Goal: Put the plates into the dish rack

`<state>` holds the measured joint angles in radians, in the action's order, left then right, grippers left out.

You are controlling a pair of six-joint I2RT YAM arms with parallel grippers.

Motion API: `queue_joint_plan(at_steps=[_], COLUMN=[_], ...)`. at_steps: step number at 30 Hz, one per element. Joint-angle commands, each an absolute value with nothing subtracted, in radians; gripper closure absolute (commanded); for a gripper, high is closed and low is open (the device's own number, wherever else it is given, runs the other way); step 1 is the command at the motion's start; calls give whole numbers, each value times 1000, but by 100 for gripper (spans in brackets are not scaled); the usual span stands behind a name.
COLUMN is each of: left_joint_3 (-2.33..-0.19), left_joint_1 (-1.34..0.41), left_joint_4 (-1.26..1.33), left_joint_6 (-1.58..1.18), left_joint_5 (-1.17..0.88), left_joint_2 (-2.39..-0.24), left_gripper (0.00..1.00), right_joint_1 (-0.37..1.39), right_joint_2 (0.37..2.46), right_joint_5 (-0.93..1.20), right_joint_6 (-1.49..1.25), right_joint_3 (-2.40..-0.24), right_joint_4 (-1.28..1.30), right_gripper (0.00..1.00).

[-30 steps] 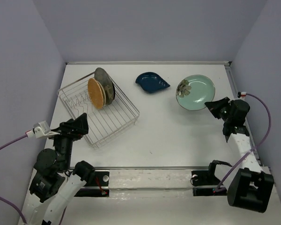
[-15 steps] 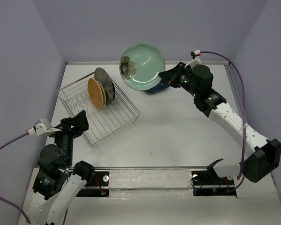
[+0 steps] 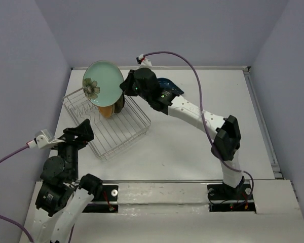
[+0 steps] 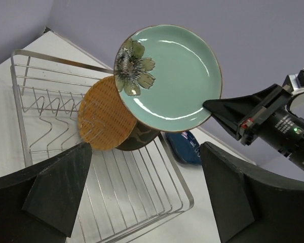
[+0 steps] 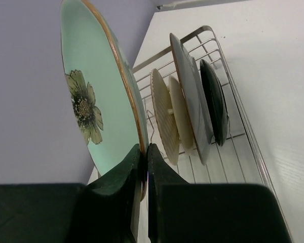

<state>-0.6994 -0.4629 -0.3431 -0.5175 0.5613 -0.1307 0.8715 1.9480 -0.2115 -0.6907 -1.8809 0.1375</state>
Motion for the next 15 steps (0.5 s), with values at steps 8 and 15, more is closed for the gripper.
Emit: queue_joint_plan(at_steps=[8, 15], left_joint_3=[-732, -730], left_joint_1=[-468, -472], left_joint_4=[-350, -347], left_joint_6=[-541, -545], left_joint_5=[658, 655], left_joint_2=[-97, -97], left_gripper=[1, 1], right_joint_1=[1014, 1078], right_joint_2=[2223, 2330], right_joint_5=[-630, -816], right_joint_6=[-493, -275], right_joint_3=[-2405, -2551], right_joint_4=[172, 132], right_gripper=[93, 93])
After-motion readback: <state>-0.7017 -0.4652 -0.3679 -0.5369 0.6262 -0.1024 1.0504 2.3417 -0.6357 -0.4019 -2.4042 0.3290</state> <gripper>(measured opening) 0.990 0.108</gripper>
